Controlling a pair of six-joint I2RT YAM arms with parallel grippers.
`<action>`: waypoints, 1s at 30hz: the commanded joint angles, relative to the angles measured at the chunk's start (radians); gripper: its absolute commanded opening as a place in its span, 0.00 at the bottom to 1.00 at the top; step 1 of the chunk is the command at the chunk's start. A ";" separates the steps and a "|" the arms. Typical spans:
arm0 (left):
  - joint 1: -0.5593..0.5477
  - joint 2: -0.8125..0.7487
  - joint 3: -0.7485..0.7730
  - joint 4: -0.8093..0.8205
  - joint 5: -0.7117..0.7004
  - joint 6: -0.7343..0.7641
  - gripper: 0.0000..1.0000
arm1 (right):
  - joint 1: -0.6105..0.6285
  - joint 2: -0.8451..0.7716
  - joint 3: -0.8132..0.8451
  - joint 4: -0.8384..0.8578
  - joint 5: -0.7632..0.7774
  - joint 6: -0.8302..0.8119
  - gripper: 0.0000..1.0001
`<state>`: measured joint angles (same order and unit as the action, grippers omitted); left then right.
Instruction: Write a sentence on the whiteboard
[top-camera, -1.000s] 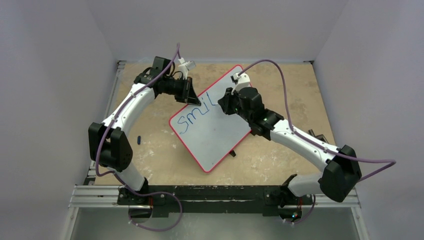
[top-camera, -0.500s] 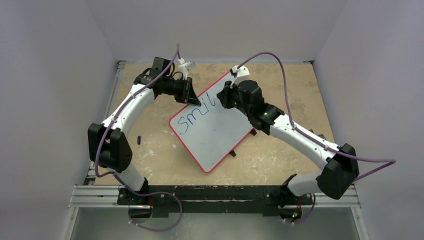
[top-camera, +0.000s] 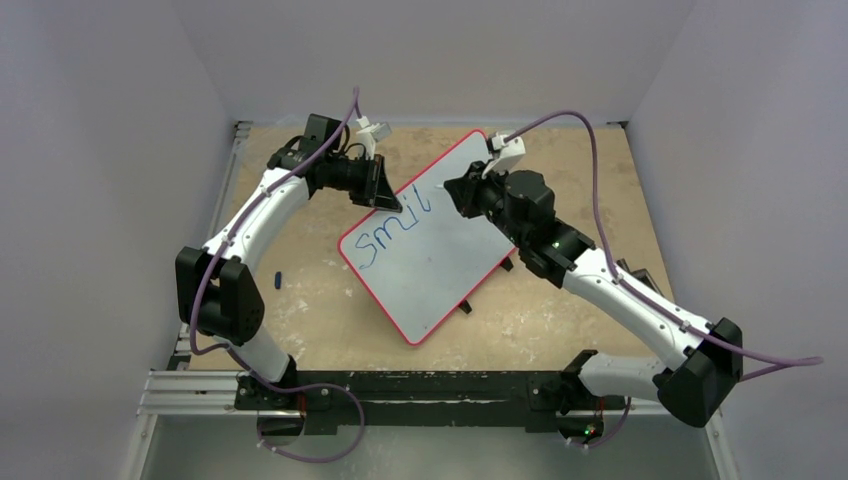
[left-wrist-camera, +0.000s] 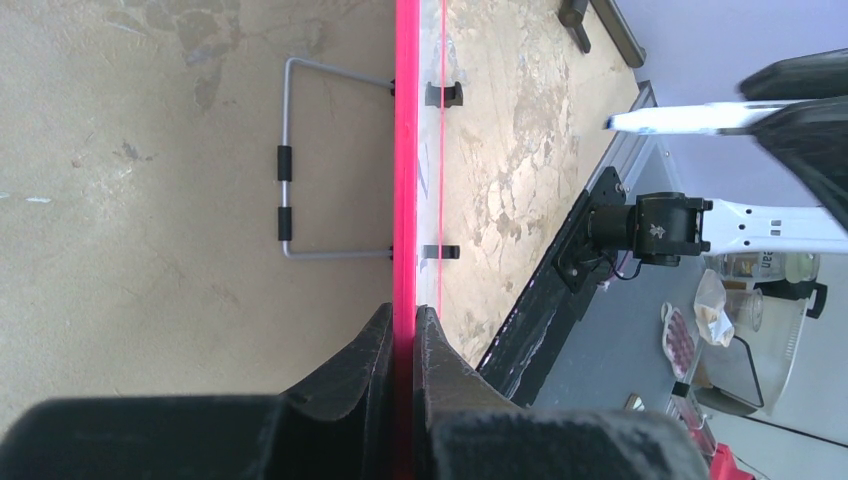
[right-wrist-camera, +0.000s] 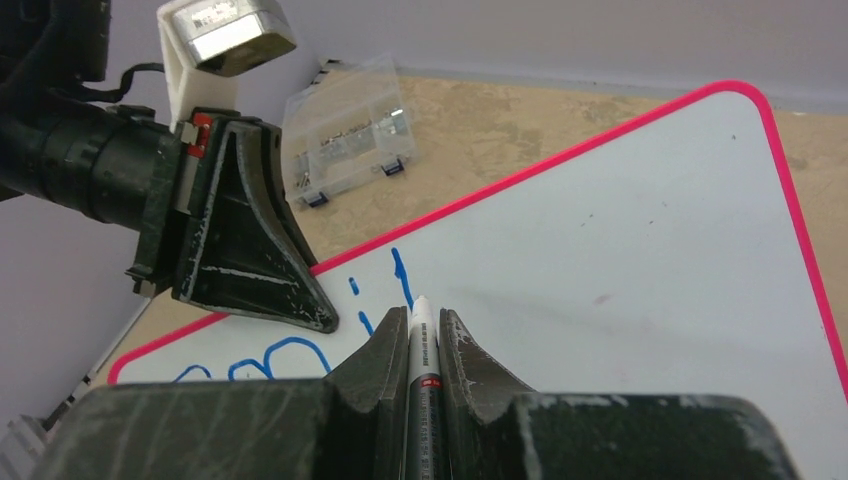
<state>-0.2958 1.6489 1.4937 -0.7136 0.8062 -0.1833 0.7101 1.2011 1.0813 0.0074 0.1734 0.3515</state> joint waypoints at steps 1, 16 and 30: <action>0.005 -0.059 0.002 0.073 -0.025 0.025 0.00 | -0.007 -0.017 -0.045 0.085 0.006 0.015 0.00; 0.004 -0.066 -0.005 0.079 -0.021 0.021 0.00 | -0.006 0.015 -0.095 0.167 -0.056 -0.004 0.00; 0.004 -0.073 -0.010 0.084 -0.018 0.019 0.00 | -0.011 0.069 -0.089 0.191 -0.037 -0.001 0.00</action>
<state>-0.2958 1.6337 1.4765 -0.7036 0.8055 -0.1902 0.7055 1.2709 0.9756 0.1436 0.1314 0.3580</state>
